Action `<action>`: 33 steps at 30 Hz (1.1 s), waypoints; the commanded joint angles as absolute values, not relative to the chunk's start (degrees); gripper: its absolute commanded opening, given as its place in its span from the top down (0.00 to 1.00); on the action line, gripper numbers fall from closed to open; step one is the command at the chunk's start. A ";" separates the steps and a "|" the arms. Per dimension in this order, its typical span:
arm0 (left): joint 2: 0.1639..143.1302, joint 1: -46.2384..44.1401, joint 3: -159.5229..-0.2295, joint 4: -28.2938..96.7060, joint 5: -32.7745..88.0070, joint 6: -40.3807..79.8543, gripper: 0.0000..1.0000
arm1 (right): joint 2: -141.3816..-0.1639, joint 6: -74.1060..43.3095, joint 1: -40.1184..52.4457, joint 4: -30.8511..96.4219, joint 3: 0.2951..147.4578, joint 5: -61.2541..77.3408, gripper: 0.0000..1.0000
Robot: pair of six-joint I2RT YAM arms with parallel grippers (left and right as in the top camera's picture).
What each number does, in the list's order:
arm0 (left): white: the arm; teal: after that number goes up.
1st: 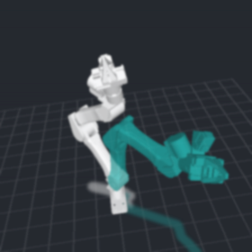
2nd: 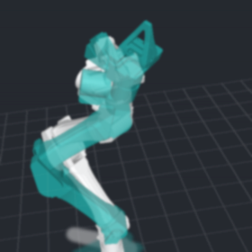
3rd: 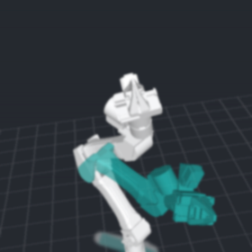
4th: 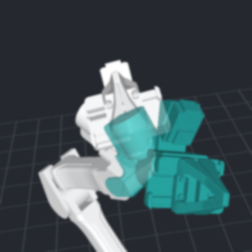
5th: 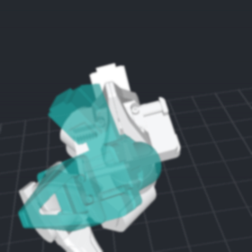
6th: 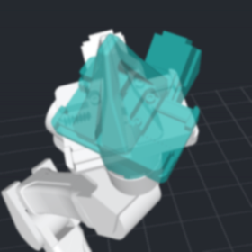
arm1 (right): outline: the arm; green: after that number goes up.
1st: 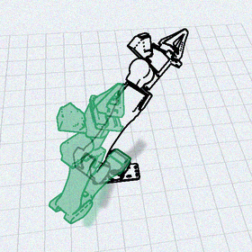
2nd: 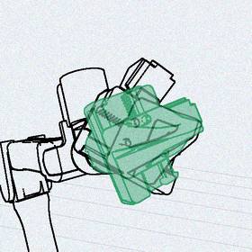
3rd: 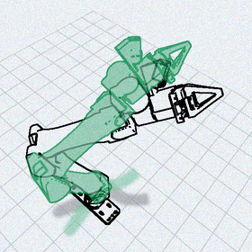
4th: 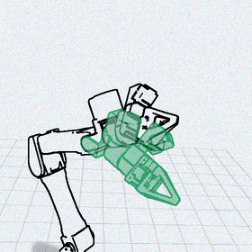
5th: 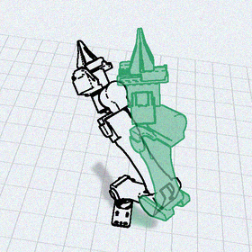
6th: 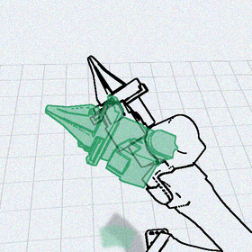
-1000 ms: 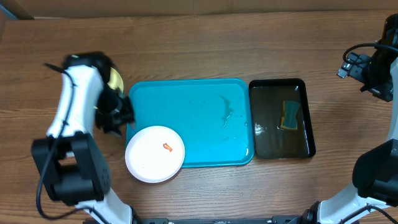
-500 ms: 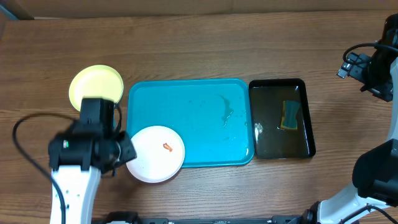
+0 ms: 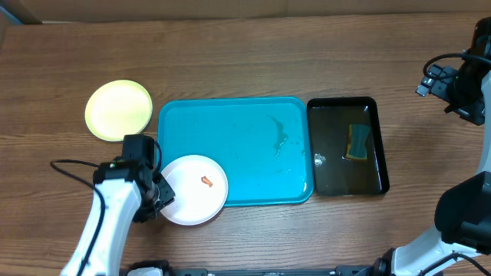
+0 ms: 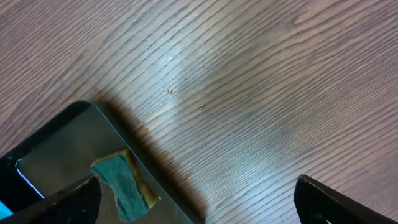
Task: Clean dirty plates on tray and stack at the side
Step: 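Release the stacked plate and move the left gripper to the white plate rim, then grip the white plate rim and slide it toward the tray center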
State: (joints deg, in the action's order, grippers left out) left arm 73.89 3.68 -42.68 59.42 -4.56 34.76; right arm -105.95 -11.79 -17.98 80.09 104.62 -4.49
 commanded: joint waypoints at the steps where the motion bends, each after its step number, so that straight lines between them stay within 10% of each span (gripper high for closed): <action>1: 78.65 4.97 -42.35 58.24 -3.44 33.15 0.61 | -105.49 -12.01 -18.06 79.83 105.34 -4.89 0.00; 6: 83.18 4.80 -42.37 55.33 2.48 28.56 0.96 | -105.49 -12.01 -18.06 79.83 105.34 -4.89 0.00; 13: 83.05 4.80 -43.24 50.41 10.74 26.79 0.96 | -105.49 -12.01 -18.06 79.83 105.34 -4.89 0.00; 27: 83.20 -7.92 -43.35 25.32 11.53 25.78 0.90 | -105.49 -12.01 -18.06 79.83 105.34 -4.89 0.00; 33: 83.20 -12.82 -43.35 25.10 5.50 25.80 0.62 | -105.49 -12.01 -18.06 79.83 105.34 -4.89 0.00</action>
State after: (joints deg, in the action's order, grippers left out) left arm 82.74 -11.00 -42.83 24.40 10.46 26.55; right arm -105.95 -11.79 -17.98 80.09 104.62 -4.51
